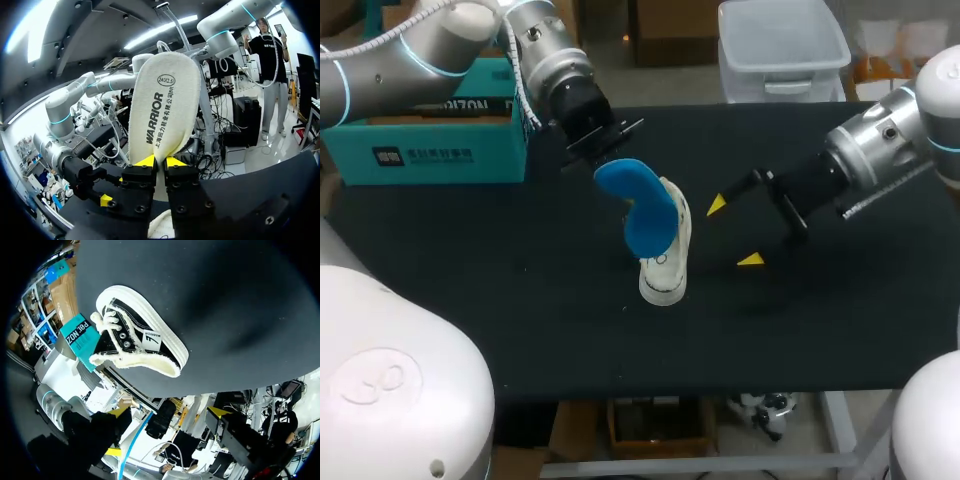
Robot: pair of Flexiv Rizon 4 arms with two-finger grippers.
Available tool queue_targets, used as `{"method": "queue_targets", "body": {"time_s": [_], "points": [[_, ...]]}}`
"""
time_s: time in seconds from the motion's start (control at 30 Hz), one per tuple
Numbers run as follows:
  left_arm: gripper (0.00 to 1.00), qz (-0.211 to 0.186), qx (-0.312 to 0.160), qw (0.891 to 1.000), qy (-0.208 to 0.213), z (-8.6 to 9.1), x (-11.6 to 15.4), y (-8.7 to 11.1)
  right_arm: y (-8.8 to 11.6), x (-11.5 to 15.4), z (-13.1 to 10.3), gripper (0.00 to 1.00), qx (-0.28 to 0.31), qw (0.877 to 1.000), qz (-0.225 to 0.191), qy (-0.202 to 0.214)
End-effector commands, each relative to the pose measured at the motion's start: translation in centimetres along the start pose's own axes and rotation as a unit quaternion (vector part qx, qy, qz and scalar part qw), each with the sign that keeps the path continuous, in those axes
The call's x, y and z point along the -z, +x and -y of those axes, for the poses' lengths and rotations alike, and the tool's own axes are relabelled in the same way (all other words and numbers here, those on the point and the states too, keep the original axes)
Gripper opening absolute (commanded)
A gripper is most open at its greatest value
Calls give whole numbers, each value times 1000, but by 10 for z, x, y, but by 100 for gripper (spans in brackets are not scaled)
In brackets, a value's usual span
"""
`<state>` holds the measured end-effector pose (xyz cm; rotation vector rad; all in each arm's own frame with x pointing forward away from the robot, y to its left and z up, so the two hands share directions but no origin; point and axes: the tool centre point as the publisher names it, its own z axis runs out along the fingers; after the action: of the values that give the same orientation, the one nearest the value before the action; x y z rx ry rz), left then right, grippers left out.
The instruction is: Open the shoe tongue, take the insole out of the shoe, put the insole back into the shoe, and pack the shoe into the shoebox
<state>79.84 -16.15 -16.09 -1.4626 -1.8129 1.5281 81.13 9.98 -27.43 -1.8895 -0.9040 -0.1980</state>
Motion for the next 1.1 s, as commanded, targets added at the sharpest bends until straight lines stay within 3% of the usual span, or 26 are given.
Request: {"method": "queue_targets", "body": {"time_s": [0.03, 0.23, 0.4, 0.43, 0.53, 0.73, 0.97, 1.1], "points": [[0, 2, -1, 1000, 2, -2, 0, -1, 0, -3, -2, 100, -1, 1000, -9, 6], [0, -5, -5, 1000, -9, -4, 2, -3, -2, -6, -4, 100, 12, 1000, -27, 6], [0, -42, -43, 994, -95, 6, -10, 2, -2, -6, -4, 100, 12, 1000, -27, 6], [0, -57, -56, 989, -125, 9, -18, 4, -2, -6, -4, 100, 12, 1000, -27, 6], [0, -78, -69, 982, -158, 8, -30, 6, -2, -6, -4, 100, 12, 1000, -27, 6], [0, -87, -96, 969, -209, 3, -45, 16, -2, -6, -4, 100, 12, 1000, -27, 6], [0, -84, -120, 952, -270, -2, -55, 23, -4, -26, -7, 100, 41, 996, -73, 5], [0, -87, -142, 934, -316, -7, -63, 26, -7, -37, -7, 100, 57, 993, -101, 8]]}}
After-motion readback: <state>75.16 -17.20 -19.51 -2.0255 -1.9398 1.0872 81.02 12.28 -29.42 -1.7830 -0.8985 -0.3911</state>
